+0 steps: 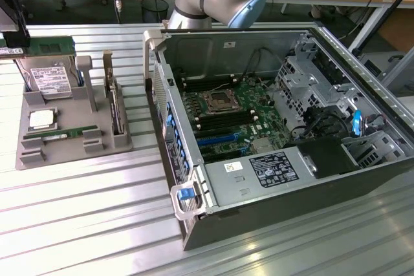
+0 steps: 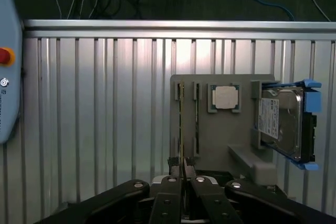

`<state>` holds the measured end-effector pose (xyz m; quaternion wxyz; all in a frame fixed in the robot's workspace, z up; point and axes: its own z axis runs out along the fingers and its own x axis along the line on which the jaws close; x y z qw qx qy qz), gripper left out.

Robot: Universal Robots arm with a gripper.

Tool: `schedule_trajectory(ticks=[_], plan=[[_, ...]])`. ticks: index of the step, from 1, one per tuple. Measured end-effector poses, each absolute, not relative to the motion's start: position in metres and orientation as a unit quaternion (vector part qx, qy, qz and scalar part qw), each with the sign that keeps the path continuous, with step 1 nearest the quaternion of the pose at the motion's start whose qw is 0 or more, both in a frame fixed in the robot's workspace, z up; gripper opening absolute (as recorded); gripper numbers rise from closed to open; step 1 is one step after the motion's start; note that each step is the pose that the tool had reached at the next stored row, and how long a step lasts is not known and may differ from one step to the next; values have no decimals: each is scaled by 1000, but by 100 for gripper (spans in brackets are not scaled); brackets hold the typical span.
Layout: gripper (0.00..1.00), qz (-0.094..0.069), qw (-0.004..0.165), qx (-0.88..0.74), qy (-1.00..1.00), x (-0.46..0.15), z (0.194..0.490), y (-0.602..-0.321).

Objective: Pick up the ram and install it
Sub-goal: 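Pick up the ram and move it above insertion slot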

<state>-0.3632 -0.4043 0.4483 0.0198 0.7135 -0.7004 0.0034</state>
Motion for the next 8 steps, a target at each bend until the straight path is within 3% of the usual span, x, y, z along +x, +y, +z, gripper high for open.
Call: schedule_trajectory(ticks=[8], plan=[[13, 3, 20, 713, -700, -363, 466, -404]])
